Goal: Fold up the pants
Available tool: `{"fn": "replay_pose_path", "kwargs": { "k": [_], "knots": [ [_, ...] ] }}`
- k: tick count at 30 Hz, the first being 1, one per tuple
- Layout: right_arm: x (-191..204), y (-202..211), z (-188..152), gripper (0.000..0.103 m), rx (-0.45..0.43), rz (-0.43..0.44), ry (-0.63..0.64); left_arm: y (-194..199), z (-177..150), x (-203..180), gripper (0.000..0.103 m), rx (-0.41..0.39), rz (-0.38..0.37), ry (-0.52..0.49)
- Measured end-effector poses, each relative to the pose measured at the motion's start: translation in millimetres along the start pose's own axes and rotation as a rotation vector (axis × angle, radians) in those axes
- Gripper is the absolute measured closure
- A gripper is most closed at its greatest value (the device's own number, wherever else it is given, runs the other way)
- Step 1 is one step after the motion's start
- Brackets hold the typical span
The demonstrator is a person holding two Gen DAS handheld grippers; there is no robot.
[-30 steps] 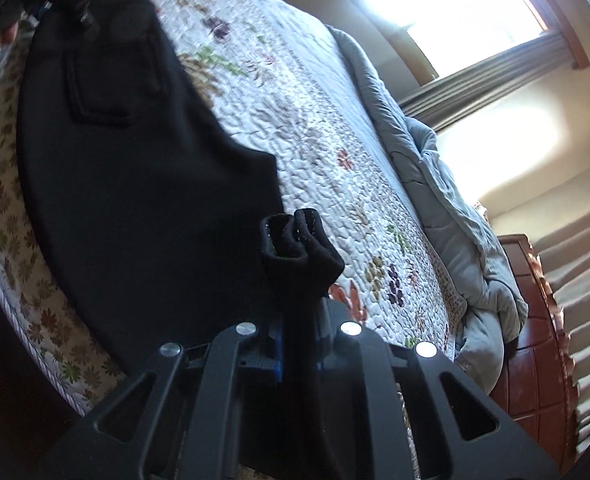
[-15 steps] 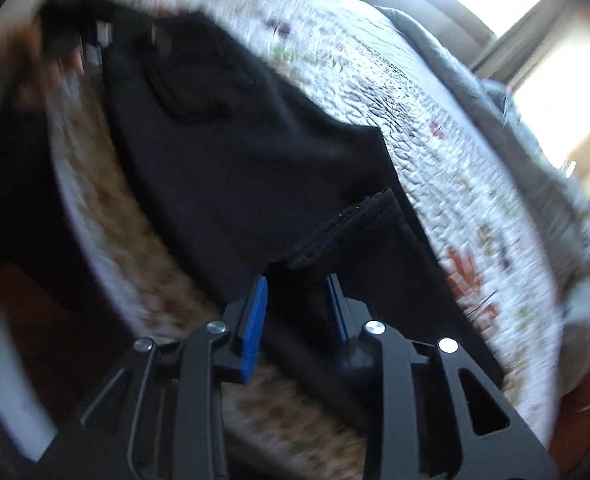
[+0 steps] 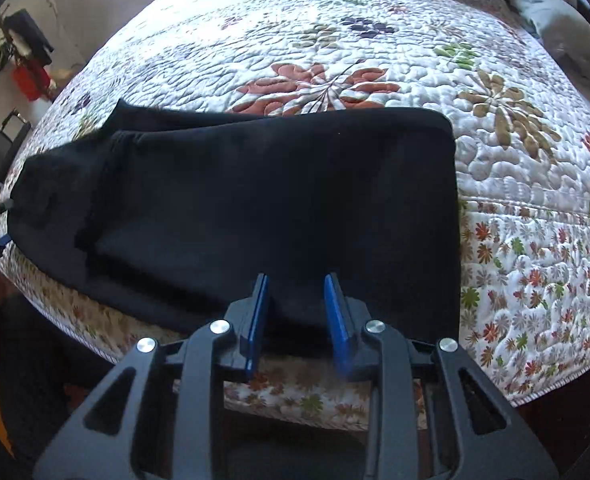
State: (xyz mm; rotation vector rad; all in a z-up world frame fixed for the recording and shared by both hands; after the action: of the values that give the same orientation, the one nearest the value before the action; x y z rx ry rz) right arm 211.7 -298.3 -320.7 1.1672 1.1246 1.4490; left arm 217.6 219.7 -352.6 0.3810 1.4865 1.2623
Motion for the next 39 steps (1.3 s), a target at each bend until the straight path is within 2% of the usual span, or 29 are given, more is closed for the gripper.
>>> {"fn": "replay_pose_path", "kwargs": {
  "k": [3,6,8,9,11,12,14,17,19,20,21,23,24,25,27,31,35,39],
  "knots": [
    [-6,29,14,0.076,-0.067,0.143,-0.061,21,-15,5,0.004,-0.02,-0.095,0.085],
    [-35,47,44,0.073,-0.108,0.169,-0.127,27,-27,8,0.004,-0.019,-0.191,0.155],
    [-52,39,64,0.073,-0.091,0.197,-0.163,21,-29,11,0.004,0.007,-0.278,0.228],
    [-61,31,70,0.075,-0.073,0.202,-0.181,17,-30,11,0.004,0.021,-0.347,0.28],
    [-74,5,72,0.075,0.004,0.229,-0.215,12,-29,13,0.004,0.03,-0.399,0.332],
    [-75,-4,70,0.077,0.046,0.217,-0.21,10,-27,12,0.004,0.031,-0.417,0.349],
    [-68,2,73,0.076,0.069,0.153,-0.156,4,-25,13,0.004,0.037,-0.414,0.372],
    [-44,34,92,0.071,0.062,0.075,-0.048,-5,-20,13,0.004,0.035,-0.415,0.405],
    [-12,60,115,0.061,0.041,0.075,0.064,-8,-14,9,0.004,0.024,-0.401,0.389],
    [17,74,128,0.052,0.035,0.097,0.144,-10,-11,5,0.004,0.015,-0.386,0.376],
    [45,85,138,0.04,0.043,0.131,0.218,-10,-9,1,0.004,0.004,-0.377,0.361],
    [114,94,158,0.027,0.102,0.234,0.389,-14,-6,-2,0.004,-0.006,-0.366,0.346],
    [155,94,164,0.025,0.156,0.3,0.481,-18,-6,-3,0.004,-0.009,-0.352,0.35],
    [182,92,167,0.025,0.198,0.341,0.541,-21,-7,-2,0.004,-0.02,-0.347,0.361],
    [264,82,176,0.02,0.306,0.406,0.73,-22,-10,1,0.004,-0.063,-0.366,0.399],
    [373,30,186,0.016,0.497,0.403,0.977,-24,-11,0,0.004,-0.118,-0.376,0.424],
    [443,-27,182,0.016,0.646,0.366,1.123,-30,-11,-1,0.004,-0.142,-0.384,0.412],
    [480,-70,174,0.016,0.791,0.366,1.215,-26,-18,4,0.004,-0.155,-0.373,0.396]
  ]
}}
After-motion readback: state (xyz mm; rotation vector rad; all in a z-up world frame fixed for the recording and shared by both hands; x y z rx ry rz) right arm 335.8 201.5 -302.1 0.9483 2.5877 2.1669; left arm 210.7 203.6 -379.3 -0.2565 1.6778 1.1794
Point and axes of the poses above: each gripper's, at about its wrist camera, not at the fingertips, and y roughly against the way its jaws point, x to its left, z to its top, the point moved 10 cm from there along -y, roughly the way its jaws point, and after that the axes turned 13 degrees about x, right-handed, at the moved point
